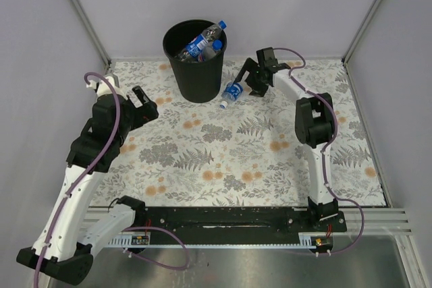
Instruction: Put the plastic bottles in the bin
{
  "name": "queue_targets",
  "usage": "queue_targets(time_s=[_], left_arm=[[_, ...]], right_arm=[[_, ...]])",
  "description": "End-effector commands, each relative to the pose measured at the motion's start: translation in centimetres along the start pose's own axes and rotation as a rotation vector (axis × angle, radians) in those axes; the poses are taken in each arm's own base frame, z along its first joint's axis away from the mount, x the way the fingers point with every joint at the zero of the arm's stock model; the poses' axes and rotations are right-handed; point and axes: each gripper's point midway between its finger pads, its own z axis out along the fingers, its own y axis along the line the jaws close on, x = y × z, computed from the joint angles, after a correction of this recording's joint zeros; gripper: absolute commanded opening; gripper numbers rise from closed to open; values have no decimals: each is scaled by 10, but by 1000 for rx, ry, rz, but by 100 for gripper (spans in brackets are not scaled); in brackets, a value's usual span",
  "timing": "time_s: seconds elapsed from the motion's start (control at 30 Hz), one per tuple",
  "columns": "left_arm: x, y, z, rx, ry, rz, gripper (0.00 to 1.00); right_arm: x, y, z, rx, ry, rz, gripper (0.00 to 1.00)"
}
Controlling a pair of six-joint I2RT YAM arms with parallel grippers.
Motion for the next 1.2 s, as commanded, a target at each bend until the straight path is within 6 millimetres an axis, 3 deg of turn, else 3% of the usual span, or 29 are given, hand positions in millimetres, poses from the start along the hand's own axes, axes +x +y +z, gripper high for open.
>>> queue_targets(time_s=[0.0,0.23,0.53,0.77,0.83,0.97,1.1,1.17], left_arm=[[3,2,0,-2,-4,-18,99],[0,7,7,-60,4,-1,99],[-11,8,4,-76,-22,19,99],[-4,11,8,-88,-2,23,99],[-5,12,7,-90,-7,24,99],[-6,15,5,-103,-16,32,99],[-11,15,3,-107,-30,38,99],[-13,17,0,-109,-35,43,99]], right_arm=[[-9,9,4,-18,-9,10,99],[-9,3,19,13,-7,21,99],[-9,10,33,14,6,22,89],[1,12,47,9,39,36,88],[3,14,50,17,40,30,82],[2,23,39,24,-7,-30,61],[3,13,20,57,-37,-44,33],[-2,13,1,45,-70,-50,26]])
